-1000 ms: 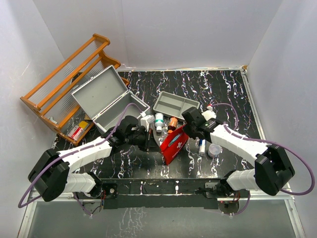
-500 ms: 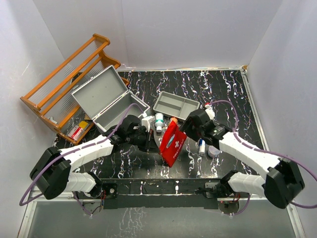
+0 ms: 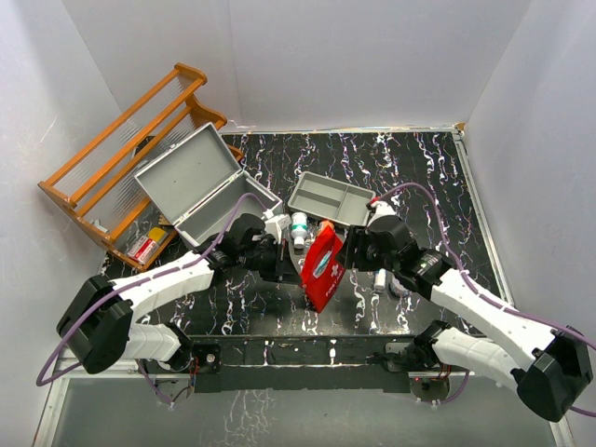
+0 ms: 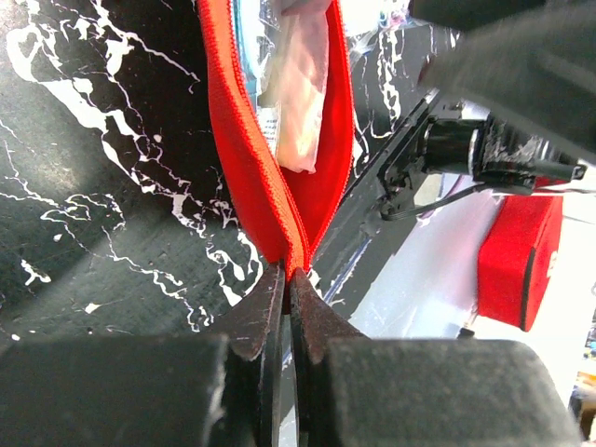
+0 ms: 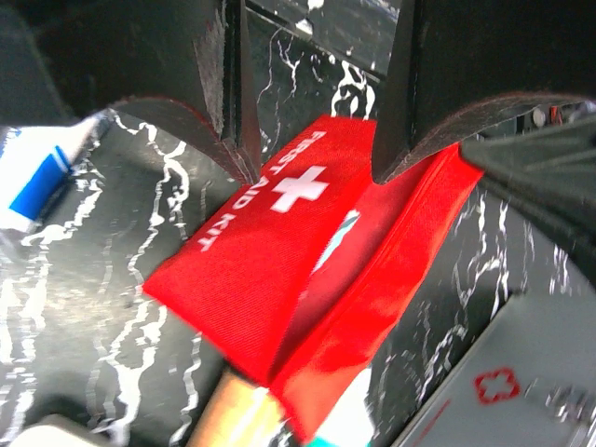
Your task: Organize the medicine kit
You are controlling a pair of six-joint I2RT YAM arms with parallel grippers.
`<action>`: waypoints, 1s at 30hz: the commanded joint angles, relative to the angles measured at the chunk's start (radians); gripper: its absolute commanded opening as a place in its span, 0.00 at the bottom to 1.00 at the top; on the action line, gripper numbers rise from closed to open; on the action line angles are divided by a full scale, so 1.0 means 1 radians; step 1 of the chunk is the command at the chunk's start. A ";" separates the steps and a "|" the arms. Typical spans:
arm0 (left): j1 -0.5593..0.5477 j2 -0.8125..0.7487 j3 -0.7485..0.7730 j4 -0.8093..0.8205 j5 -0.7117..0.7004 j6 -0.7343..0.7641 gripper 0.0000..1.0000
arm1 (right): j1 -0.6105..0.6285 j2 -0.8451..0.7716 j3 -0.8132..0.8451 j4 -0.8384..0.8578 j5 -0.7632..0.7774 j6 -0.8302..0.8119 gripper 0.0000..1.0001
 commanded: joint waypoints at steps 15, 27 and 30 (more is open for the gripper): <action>-0.004 0.074 0.136 -0.151 0.011 -0.195 0.00 | 0.391 0.084 0.055 0.137 0.071 -0.033 0.37; -0.004 0.075 0.140 -0.149 0.021 -0.194 0.00 | 0.500 0.261 0.140 0.147 0.317 0.038 0.35; -0.004 0.075 0.138 -0.149 0.024 -0.191 0.00 | 0.505 0.283 0.162 0.133 0.349 0.051 0.34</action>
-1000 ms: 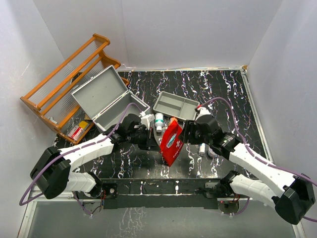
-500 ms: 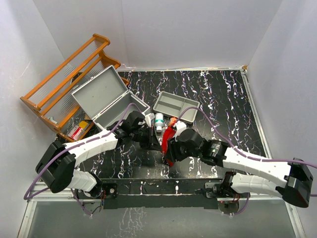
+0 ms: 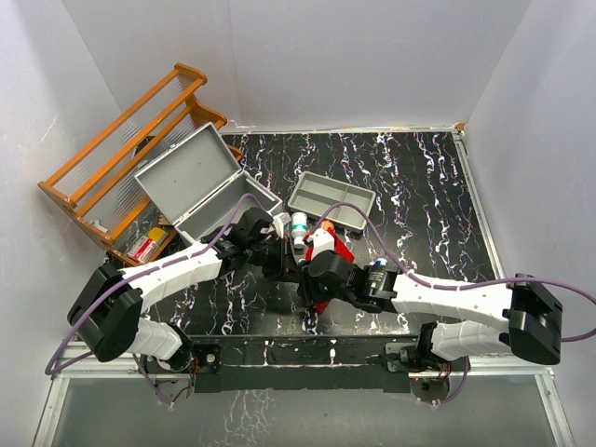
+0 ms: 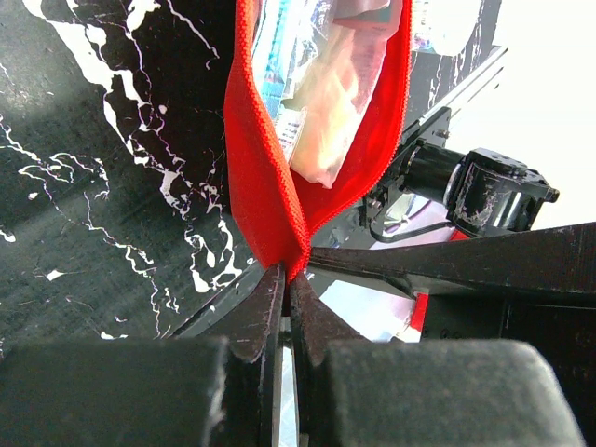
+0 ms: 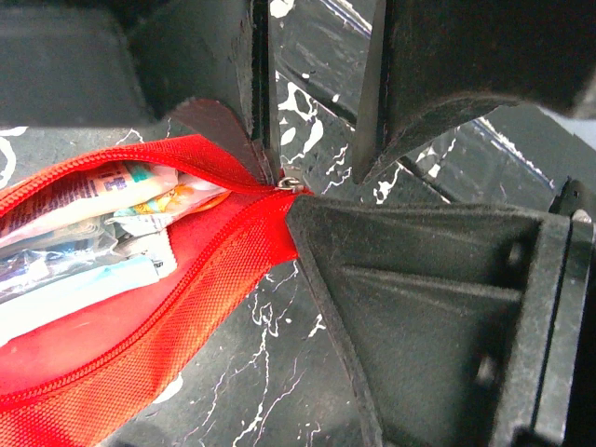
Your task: Organize the medicine kit
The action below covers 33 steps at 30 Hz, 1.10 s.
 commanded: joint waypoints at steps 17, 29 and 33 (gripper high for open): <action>-0.005 -0.011 0.045 -0.039 0.013 0.034 0.00 | 0.025 -0.005 0.041 -0.002 0.144 0.034 0.09; -0.004 0.020 0.059 -0.045 0.020 0.046 0.00 | 0.025 0.001 0.038 -0.036 0.179 0.044 0.27; -0.004 0.024 0.059 -0.048 0.021 0.049 0.00 | 0.025 0.016 0.041 -0.023 0.161 0.032 0.26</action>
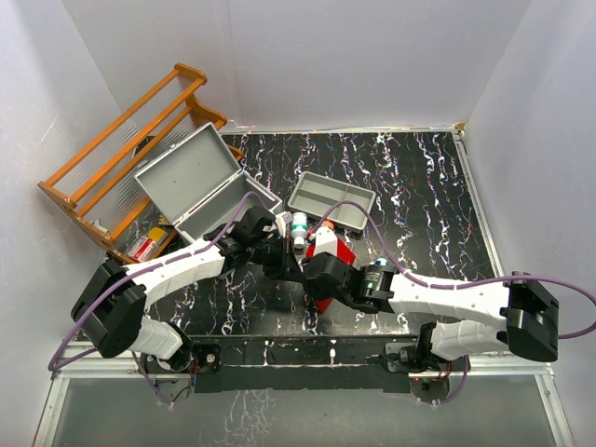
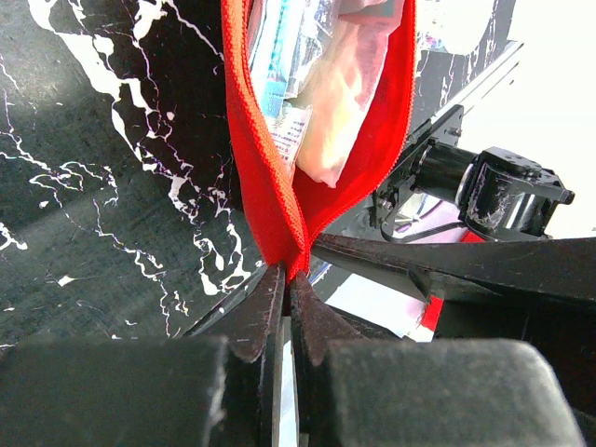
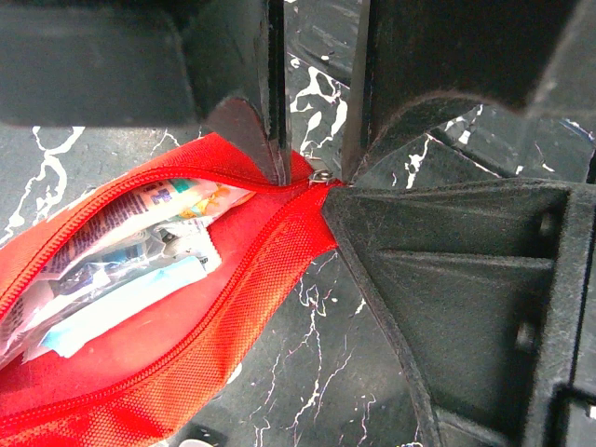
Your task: Organize the medicine kit
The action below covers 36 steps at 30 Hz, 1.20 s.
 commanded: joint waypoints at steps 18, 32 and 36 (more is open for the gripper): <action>-0.005 -0.008 0.036 -0.024 0.047 0.014 0.00 | 0.001 0.057 0.011 0.039 0.000 -0.018 0.16; -0.005 -0.015 0.049 -0.072 0.014 0.084 0.00 | 0.001 -0.003 -0.005 -0.075 0.107 0.044 0.00; -0.005 -0.017 0.060 -0.083 0.024 0.118 0.00 | 0.001 -0.018 -0.019 -0.037 0.021 -0.032 0.00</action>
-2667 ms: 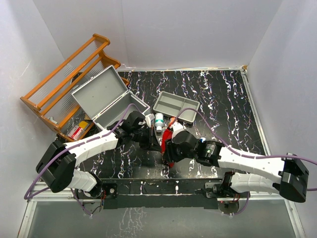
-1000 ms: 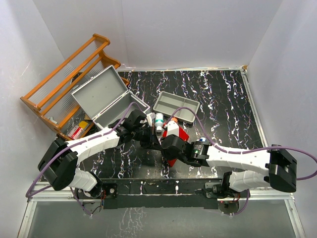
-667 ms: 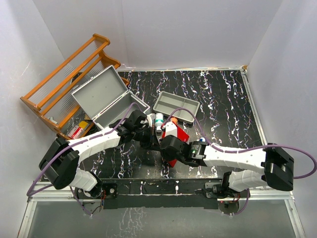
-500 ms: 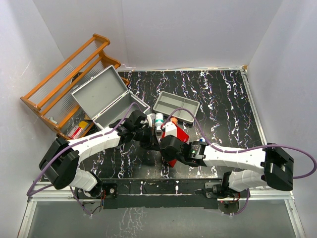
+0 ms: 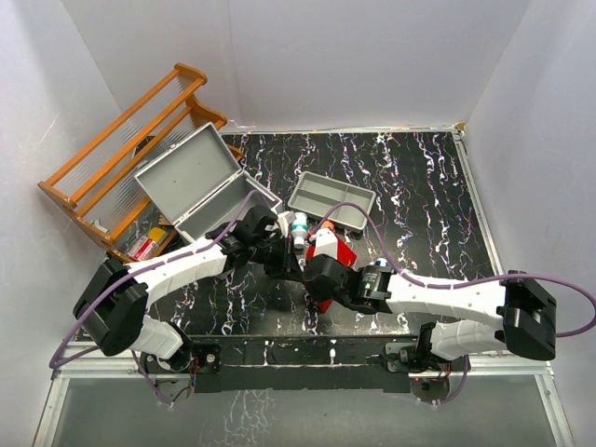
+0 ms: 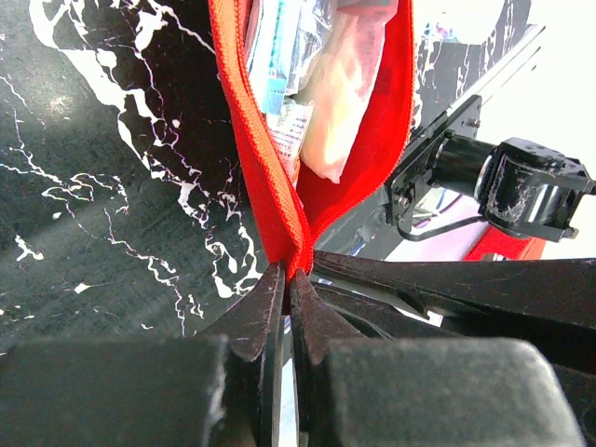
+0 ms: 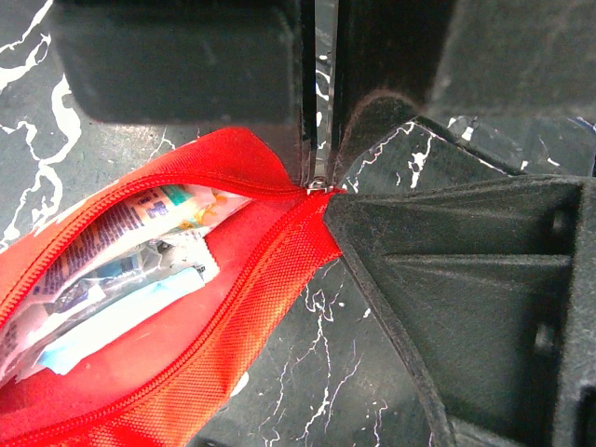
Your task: Organize the medicine kit
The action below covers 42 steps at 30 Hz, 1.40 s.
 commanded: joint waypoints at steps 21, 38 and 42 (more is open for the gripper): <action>-0.003 -0.023 0.047 -0.042 0.074 0.050 0.00 | -0.006 -0.003 0.002 0.106 -0.026 -0.106 0.32; -0.003 -0.031 0.033 -0.034 0.076 0.042 0.00 | -0.005 -0.022 -0.015 0.151 -0.055 -0.090 0.32; -0.004 -0.034 0.031 -0.034 0.074 0.043 0.00 | -0.005 -0.014 -0.013 0.125 -0.028 -0.078 0.22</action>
